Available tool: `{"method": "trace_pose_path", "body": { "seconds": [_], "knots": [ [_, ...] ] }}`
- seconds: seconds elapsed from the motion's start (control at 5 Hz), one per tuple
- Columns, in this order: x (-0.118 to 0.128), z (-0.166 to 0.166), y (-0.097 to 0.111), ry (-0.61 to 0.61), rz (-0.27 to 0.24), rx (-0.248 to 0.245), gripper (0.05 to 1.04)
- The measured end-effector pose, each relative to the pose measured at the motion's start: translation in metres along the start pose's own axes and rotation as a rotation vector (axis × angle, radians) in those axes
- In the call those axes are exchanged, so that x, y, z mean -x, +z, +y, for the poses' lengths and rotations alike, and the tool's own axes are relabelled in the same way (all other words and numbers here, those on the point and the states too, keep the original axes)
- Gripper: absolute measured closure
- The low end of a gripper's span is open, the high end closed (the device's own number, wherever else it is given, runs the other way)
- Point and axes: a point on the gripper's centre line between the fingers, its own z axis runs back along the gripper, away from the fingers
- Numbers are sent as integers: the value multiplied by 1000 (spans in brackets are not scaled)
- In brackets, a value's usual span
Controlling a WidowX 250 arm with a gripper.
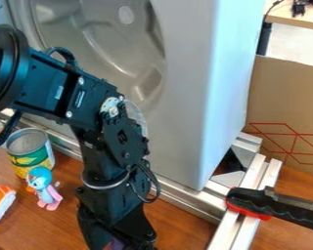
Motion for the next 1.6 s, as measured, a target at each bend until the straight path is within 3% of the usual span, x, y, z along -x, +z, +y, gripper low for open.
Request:
{"method": "trace_pose_path", "body": {
  "seconds": [0.6, 1.0, 1.2, 1.4, 1.6],
  "knots": [
    [-3, 6, -21, -19, -18, -23, 83],
    [-3, 5, -44, 18, -17, 43, 83],
    [0, 5, -57, 27, 20, 51, 83],
    [2, 12, -67, 47, 45, 39, 83],
    [3, 23, -71, 56, 63, -16, 83]
  ]
}}
